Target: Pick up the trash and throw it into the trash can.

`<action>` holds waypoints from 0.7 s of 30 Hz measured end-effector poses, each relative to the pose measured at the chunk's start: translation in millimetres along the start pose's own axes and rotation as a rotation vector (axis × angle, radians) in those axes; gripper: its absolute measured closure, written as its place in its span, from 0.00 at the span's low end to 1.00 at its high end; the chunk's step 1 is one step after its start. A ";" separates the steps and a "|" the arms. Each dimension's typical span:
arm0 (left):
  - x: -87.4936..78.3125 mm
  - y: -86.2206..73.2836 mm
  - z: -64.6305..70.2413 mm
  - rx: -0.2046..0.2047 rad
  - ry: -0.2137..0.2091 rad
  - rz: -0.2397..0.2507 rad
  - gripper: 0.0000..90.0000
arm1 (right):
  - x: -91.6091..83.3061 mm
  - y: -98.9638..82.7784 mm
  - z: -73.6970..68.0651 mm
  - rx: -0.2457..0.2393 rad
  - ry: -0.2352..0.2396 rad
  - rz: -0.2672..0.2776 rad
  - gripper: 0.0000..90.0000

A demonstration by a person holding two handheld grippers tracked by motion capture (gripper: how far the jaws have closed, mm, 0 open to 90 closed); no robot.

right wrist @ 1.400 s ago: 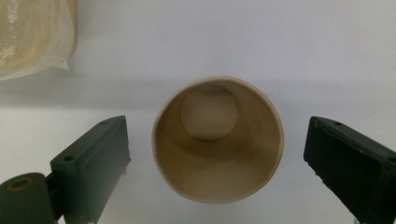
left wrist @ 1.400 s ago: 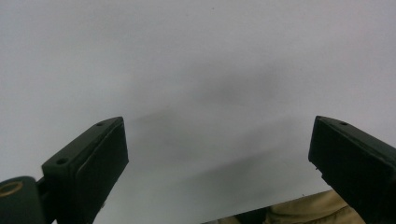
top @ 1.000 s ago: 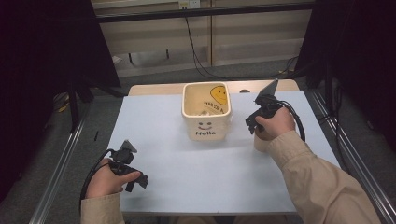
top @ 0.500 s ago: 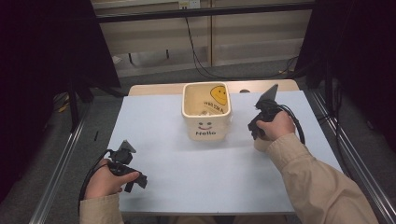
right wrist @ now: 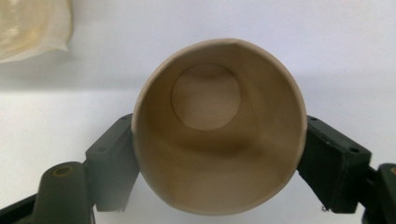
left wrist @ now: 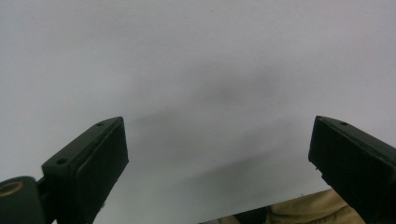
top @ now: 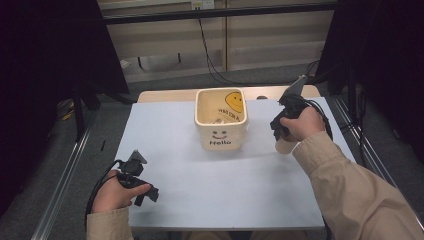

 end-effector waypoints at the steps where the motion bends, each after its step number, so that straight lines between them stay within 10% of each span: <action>1: 0.0 0.0 0.2 0.000 -0.001 0.000 0.05 | -4.6 0.4 0.0 -0.005 -0.002 -0.004 0.24; 21: -3.6 -1.0 -2.0 0.012 0.006 0.003 0.05 | -81.3 18.9 -1.8 -0.043 0.011 0.015 0.24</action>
Point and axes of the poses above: each handheld gripper's, and its own axes: x roughly forward along the jaws, y roughly out of its top, z roughly to its right, the point moved 5 cm from there along x, roughly forward along the jaws, and after that the axes turned 11 degrees about -y, right-handed, at the moved point
